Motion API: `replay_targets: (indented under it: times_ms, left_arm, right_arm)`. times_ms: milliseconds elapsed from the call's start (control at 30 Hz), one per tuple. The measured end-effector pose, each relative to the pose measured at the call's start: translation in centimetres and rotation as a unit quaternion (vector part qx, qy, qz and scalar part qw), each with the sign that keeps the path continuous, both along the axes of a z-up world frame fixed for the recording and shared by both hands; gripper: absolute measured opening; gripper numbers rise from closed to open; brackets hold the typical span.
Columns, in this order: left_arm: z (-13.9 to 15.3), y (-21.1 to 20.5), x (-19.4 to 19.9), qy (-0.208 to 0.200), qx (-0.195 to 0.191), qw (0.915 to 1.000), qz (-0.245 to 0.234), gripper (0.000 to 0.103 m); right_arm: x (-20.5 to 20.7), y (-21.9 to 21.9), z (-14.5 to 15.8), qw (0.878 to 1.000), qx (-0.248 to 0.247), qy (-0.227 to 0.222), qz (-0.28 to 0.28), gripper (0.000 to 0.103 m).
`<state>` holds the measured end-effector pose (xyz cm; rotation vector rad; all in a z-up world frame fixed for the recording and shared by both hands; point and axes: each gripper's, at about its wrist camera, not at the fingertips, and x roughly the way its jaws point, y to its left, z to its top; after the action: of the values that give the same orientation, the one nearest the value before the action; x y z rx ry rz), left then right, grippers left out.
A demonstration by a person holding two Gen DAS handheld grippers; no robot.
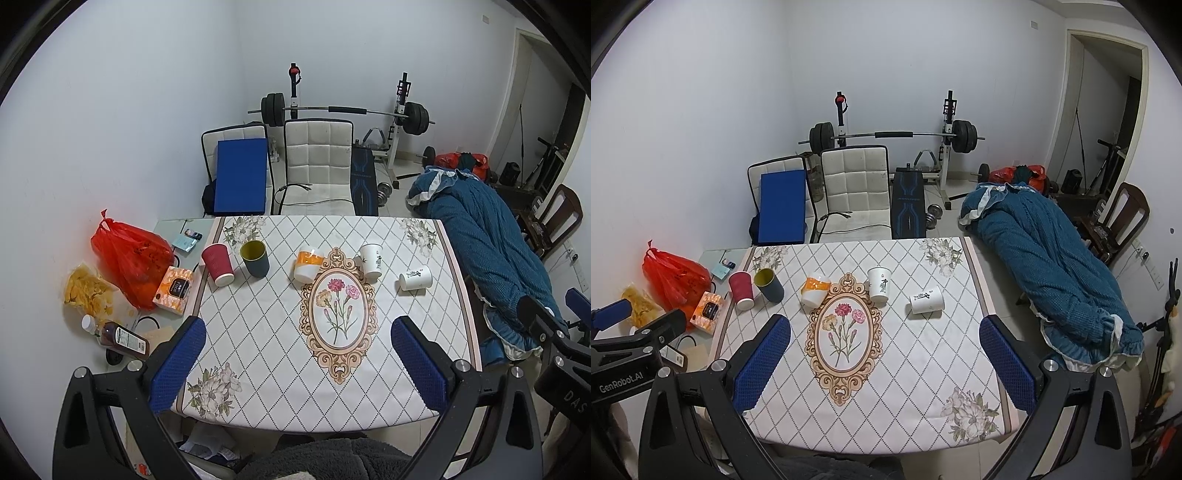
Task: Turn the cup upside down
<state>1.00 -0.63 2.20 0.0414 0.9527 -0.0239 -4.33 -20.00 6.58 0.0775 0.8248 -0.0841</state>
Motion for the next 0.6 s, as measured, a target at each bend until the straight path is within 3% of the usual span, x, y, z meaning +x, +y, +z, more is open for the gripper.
replay_targets:
  times_ms: [433,600]
  left_arm:
    - [0.3,-0.4,0.4,0.006,-0.001,1.0000,0.001,0.103]
    - [-1.6,-1.2,1.8,0.024,-0.012,0.9996,-0.002,0.103]
  right_arm:
    - [0.1,-0.1,0.4,1.000,0.006,-0.001,0.003,0.103]
    - [0.8,-1.1,-1.1,1.000,0.013,0.013,-0.006,0.103]
